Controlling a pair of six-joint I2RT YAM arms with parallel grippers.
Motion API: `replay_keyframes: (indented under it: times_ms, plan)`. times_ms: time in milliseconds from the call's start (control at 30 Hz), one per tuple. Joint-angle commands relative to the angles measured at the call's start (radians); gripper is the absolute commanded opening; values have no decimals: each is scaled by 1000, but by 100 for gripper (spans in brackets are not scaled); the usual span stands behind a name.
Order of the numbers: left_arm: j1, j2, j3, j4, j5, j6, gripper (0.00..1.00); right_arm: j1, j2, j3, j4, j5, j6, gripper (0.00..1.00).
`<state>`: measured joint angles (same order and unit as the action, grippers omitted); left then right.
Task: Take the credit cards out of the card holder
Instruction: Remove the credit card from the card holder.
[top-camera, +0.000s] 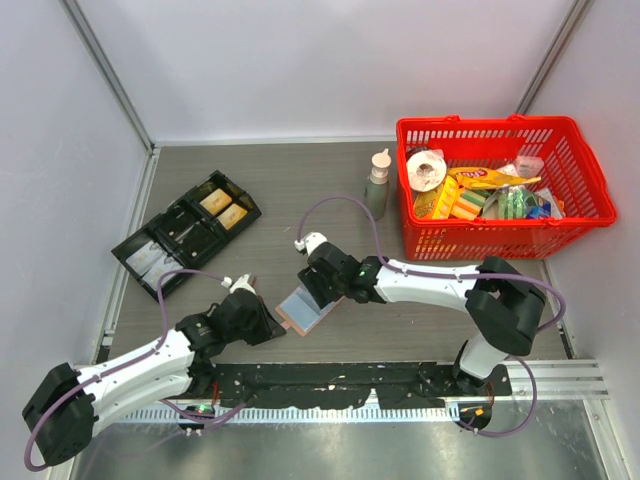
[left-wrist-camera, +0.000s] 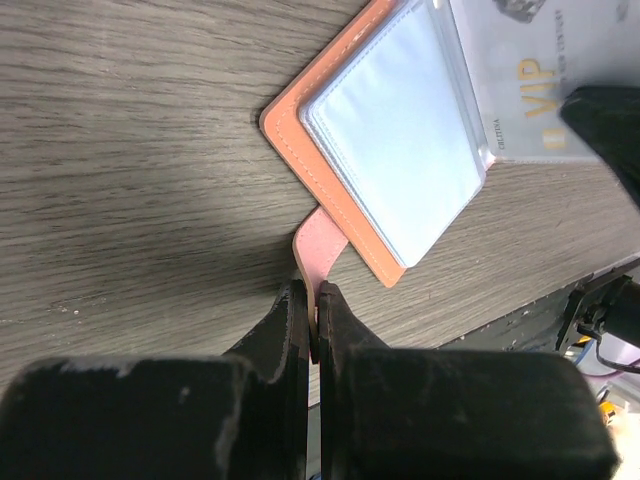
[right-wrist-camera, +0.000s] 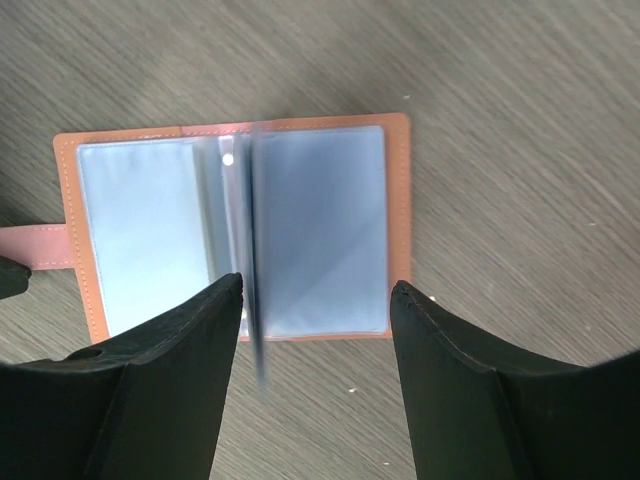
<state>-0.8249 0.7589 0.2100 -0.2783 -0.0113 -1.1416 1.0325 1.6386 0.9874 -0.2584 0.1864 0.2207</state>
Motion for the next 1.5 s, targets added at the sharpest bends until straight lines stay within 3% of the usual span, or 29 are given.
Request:
replay_keyframes:
  times_ms: [0,167,300,600,733,833,1033,1467]
  plan:
    - [-5,5,45,-16,-39,26,0,-17,-89,-9,13,13,11,65]
    - [-3,20,104,-128,-165,63,0,-23,-118,-29,28,-18,40,64]
    - [9,71,169,-188,-268,103,0,-98,-140,-75,85,-142,87,58]
    - [15,140,344,-232,-354,180,51,-195,-120,-170,283,-356,173,27]
    - [13,108,407,-239,-354,189,63,-216,-96,-190,350,-409,192,16]
    - [13,111,416,-152,-290,175,67,-224,-76,-194,381,-426,193,11]
    - [7,235,367,86,-171,93,67,-229,-33,-228,422,-447,206,9]
    - [-2,433,233,416,-179,-47,55,-241,-13,-354,481,-444,246,6]
